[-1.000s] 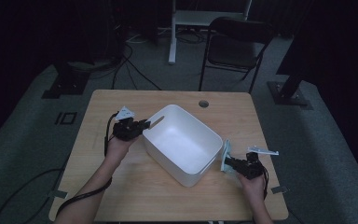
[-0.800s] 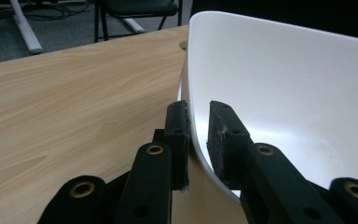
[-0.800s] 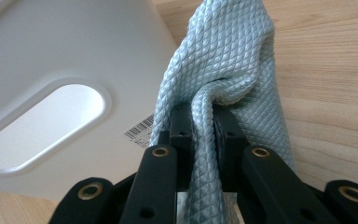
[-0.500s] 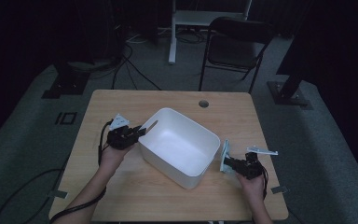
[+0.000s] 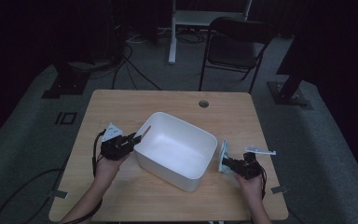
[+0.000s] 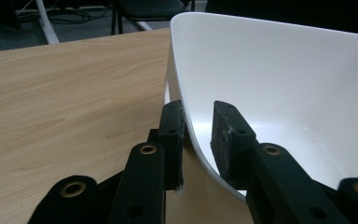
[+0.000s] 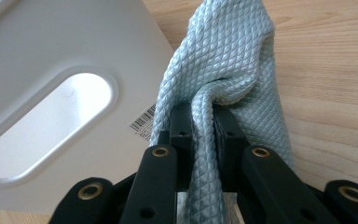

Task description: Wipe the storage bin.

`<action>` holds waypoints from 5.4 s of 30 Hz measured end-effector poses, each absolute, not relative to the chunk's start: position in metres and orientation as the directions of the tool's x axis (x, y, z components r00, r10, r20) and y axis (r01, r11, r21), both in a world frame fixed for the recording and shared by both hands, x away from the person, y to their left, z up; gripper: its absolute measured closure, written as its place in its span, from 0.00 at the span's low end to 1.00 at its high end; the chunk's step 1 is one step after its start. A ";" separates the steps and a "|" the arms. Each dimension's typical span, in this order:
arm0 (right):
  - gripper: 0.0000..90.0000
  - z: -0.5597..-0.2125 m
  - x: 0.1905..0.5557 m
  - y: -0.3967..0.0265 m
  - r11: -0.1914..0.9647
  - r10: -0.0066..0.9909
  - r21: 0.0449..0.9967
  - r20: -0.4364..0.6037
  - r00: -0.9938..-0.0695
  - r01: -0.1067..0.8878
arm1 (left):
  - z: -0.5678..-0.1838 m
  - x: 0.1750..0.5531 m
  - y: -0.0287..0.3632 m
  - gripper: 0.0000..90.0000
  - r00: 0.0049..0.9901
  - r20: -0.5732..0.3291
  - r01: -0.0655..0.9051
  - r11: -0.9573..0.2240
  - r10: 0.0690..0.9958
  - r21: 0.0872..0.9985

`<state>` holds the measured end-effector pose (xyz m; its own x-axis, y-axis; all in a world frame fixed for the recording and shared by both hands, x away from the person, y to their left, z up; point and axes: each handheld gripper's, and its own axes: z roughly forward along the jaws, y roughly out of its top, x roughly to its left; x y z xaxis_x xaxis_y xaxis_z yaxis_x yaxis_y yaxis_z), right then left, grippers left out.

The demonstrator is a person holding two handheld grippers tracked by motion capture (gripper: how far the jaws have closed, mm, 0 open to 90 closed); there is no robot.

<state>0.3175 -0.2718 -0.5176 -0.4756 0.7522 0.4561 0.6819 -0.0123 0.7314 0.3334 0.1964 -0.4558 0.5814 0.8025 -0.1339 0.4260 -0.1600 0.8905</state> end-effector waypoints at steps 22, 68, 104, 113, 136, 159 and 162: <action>0.90 -0.517 0.317 -0.271 -0.011 0.750 0.734 0.455 -0.480 0.679 | -0.459 0.341 0.190 0.85 0.565 -0.115 0.414 -0.160 0.817 0.896; 0.90 -0.472 0.296 -0.246 -0.043 0.637 0.808 0.476 -0.607 0.588 | -0.458 0.360 0.186 0.97 0.537 -0.083 0.415 -0.177 0.839 0.892; 0.92 -0.518 0.321 -0.242 -0.013 0.699 0.717 0.505 -0.506 0.697 | -0.457 0.361 0.185 0.96 0.560 -0.063 0.408 -0.209 0.826 0.889; 0.92 -0.529 0.328 -0.242 -0.002 0.705 0.681 0.520 -0.482 0.732 | -0.457 0.361 0.185 0.96 0.558 -0.056 0.408 -0.215 0.828 0.887; 0.92 -0.480 0.290 -0.242 -0.045 0.634 0.781 0.504 -0.586 0.623 | -0.457 0.359 0.183 0.96 0.517 -0.064 0.424 -0.191 0.853 0.885; 0.92 -0.474 0.287 -0.234 -0.050 0.646 0.787 0.494 -0.582 0.614 | -0.456 0.359 0.182 0.96 0.521 -0.051 0.425 -0.207 0.852 0.881; 0.92 -0.476 0.288 -0.231 -0.049 0.655 0.791 0.486 -0.579 0.609 | -0.456 0.359 0.182 0.96 0.520 -0.048 0.426 -0.211 0.853 0.880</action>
<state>0.2878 -0.2307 -0.4756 -0.5785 0.6553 0.4856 0.6093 -0.0485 0.7914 0.3589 0.1817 -0.4558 0.5202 0.8527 -0.0476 0.4257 -0.2105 0.8800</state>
